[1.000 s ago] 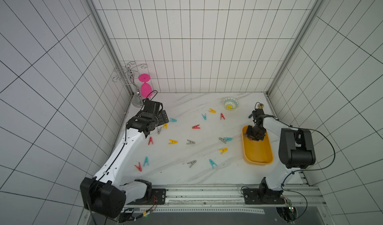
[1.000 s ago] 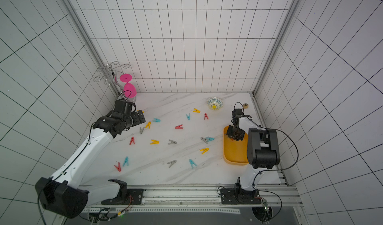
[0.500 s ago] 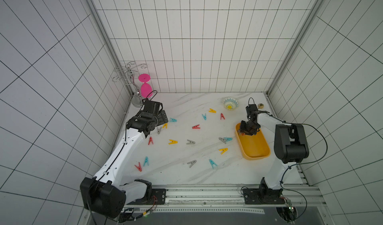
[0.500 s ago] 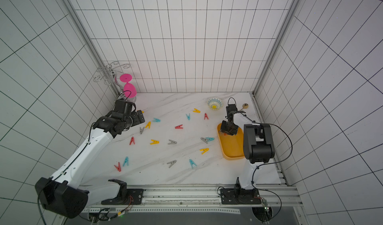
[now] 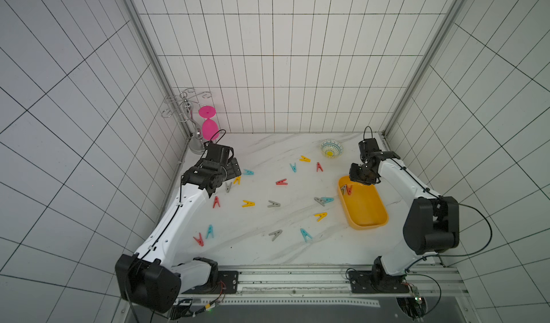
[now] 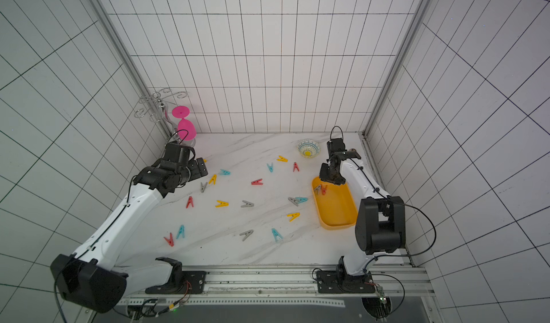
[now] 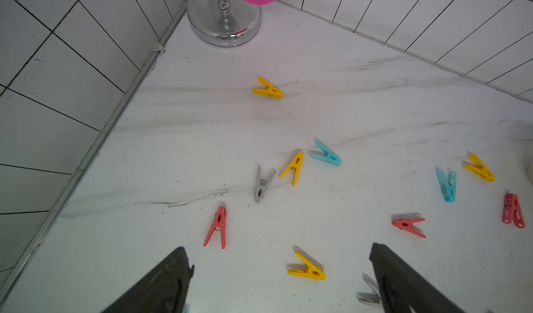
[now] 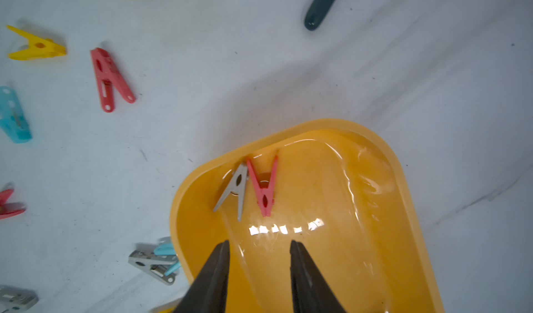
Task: Put the clothespins into the storage box
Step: Place the clothespin in the storage box, then pick up the clothespin from the center of the board.
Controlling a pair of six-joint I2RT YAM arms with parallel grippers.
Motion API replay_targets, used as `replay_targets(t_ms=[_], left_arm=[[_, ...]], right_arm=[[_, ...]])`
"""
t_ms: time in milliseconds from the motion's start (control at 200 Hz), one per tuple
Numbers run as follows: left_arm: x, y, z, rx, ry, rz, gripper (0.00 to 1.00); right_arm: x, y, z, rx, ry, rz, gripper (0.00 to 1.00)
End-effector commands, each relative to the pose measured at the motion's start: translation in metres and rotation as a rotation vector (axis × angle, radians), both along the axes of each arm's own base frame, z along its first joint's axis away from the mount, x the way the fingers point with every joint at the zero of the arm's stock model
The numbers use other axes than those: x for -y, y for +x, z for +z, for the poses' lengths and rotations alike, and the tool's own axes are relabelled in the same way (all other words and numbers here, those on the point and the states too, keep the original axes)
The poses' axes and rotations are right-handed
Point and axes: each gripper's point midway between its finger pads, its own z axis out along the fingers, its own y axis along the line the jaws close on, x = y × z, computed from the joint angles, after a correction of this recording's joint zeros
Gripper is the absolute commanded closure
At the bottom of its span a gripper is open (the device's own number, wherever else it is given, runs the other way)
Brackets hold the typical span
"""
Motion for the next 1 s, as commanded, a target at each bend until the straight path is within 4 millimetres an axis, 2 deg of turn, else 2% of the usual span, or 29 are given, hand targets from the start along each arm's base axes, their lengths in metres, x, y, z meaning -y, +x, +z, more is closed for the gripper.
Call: replay_targets(t_ms=[0, 135, 350, 665, 999], left_arm=[[-0.002, 0.008, 0.002, 0.004, 0.009, 0.015, 0.01], [-0.004, 0.008, -0.001, -0.01, 0.025, 0.014, 0.01], [-0.016, 0.01, 0.005, -0.012, 0.049, 0.032, 0.01], [-0.017, 0.012, 0.009, -0.005, 0.044, 0.043, 0.01], [-0.018, 0.012, 0.009, -0.003, 0.042, 0.051, 0.01]], right_arm=[[-0.033, 0.019, 0.013, 0.028, -0.028, 0.115, 0.6], [-0.063, 0.048, -0.002, -0.002, -0.053, 0.221, 0.6], [-0.08, 0.076, -0.039, -0.054, -0.085, 0.289, 0.62], [-0.096, 0.094, -0.074, -0.085, -0.079, 0.32, 0.64], [-0.115, 0.1, -0.086, -0.084, -0.06, 0.352, 0.64]])
